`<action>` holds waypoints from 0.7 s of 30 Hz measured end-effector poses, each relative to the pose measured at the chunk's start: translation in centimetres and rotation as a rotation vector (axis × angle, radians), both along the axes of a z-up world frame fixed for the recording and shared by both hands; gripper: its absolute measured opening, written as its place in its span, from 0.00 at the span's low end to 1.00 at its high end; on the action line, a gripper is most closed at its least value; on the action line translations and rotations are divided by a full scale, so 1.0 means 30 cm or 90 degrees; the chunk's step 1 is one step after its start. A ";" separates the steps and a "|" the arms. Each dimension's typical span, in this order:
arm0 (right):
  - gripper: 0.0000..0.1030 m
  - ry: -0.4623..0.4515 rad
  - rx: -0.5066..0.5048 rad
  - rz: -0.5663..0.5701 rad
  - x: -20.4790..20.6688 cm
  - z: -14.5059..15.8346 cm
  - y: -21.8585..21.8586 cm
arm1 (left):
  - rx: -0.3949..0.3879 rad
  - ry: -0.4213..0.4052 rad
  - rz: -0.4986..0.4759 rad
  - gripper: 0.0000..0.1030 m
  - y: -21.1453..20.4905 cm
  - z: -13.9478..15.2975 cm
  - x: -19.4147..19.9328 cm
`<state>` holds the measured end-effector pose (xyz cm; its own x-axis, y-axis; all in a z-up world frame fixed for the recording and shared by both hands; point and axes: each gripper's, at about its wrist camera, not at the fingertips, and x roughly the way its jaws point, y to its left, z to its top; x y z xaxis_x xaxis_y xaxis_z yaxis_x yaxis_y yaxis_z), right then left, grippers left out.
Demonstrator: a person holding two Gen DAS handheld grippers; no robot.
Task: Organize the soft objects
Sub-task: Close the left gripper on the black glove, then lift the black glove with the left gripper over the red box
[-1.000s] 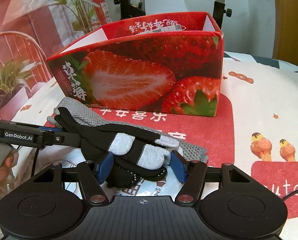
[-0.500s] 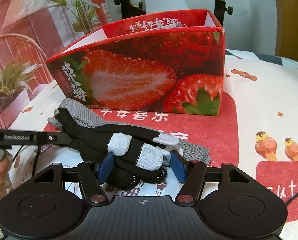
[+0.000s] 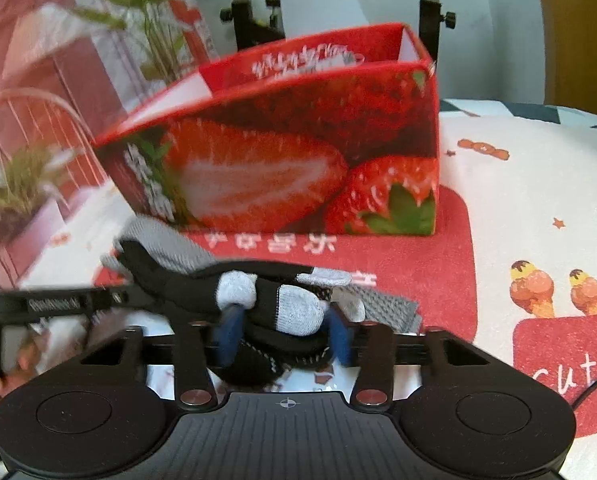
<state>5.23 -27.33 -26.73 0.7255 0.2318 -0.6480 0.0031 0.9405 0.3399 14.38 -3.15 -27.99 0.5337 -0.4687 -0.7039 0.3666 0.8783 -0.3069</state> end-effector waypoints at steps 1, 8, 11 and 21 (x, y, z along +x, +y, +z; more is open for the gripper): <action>0.34 -0.007 0.006 -0.001 -0.003 0.007 -0.004 | 0.000 0.000 0.000 0.26 -0.001 0.001 0.001; 0.10 -0.024 0.016 -0.001 -0.012 0.026 -0.013 | 0.035 0.003 -0.009 0.22 -0.031 0.032 0.013; 0.08 -0.048 0.011 -0.002 -0.014 0.056 -0.015 | 0.057 -0.053 -0.028 0.18 -0.055 0.094 -0.013; 0.08 -0.124 0.026 -0.013 -0.015 0.157 -0.044 | 0.014 -0.125 -0.030 0.18 -0.047 0.242 -0.030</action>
<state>4.79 -28.66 -22.02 0.8410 0.2388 -0.4854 -0.0477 0.9266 0.3731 13.49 -4.57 -20.73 0.6393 -0.4829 -0.5984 0.4590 0.8640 -0.2069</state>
